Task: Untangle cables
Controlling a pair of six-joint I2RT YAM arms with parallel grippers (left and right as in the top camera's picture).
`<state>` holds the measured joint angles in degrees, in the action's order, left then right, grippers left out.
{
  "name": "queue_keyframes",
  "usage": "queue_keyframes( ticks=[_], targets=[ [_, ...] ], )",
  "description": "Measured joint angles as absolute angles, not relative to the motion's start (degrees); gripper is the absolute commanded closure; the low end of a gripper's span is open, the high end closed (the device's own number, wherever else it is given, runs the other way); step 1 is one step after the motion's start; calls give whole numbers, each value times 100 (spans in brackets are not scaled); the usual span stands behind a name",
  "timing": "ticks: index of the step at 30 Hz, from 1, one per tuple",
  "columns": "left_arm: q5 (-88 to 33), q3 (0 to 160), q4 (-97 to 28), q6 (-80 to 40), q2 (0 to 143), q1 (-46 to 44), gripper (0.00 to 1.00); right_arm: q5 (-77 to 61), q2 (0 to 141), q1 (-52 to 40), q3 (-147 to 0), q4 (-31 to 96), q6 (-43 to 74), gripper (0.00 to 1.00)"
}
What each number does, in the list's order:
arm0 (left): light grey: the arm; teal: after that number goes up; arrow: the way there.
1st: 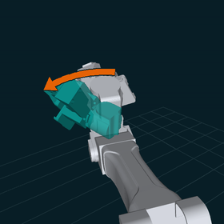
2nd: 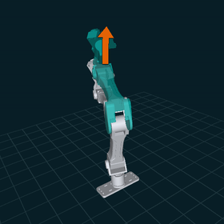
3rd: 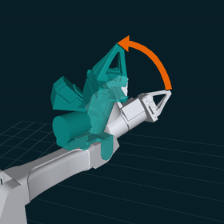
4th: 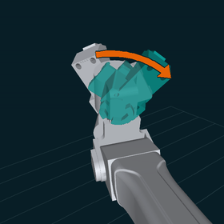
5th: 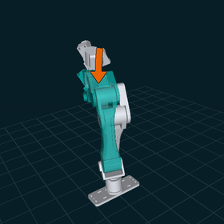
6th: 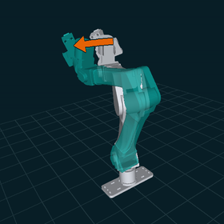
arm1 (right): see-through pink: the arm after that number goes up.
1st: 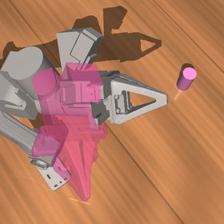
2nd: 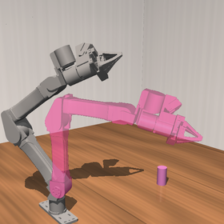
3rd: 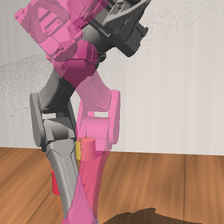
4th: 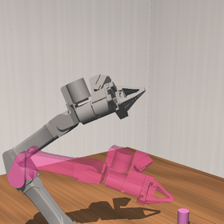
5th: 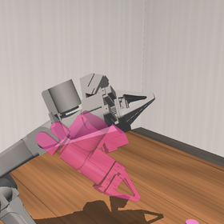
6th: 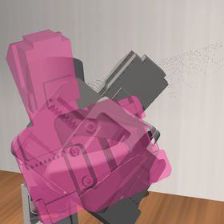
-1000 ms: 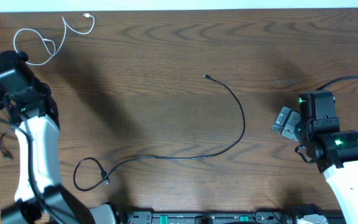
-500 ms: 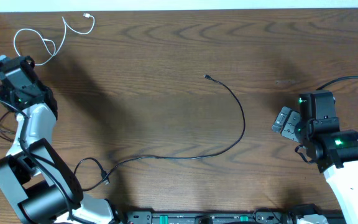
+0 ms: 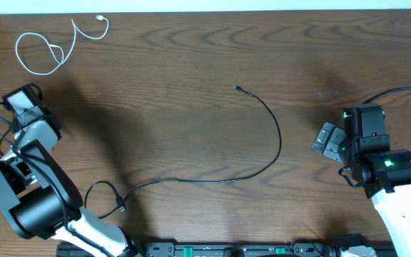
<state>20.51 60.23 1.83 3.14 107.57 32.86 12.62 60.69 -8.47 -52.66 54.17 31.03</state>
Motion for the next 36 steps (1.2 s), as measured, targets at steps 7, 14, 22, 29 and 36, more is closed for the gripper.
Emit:
queue_keyframes(
  ticks=[7, 14, 22, 29, 36],
  targets=[
    [1951, 6023, 279, 104, 10392, 3291, 43, 1262, 6069, -847, -5266, 5419, 3100, 1],
    [1608, 6029, -27, -687, 9564, 3291, 22, 1264, 6069, -847, -5266, 5419, 3100, 1],
    [1411, 6029, -408, -2539, 9561, 3667, 21, 1262, 6069, -847, -5266, 5422, 3103, 1],
    [1404, 6029, -429, -2657, 9561, 3874, 21, 1264, 6069, -847, -5266, 5422, 3103, 1],
    [1518, 6029, -622, -2630, 9585, 4117, 21, 1262, 6069, -847, -5266, 5422, 3103, 1]
  ],
)
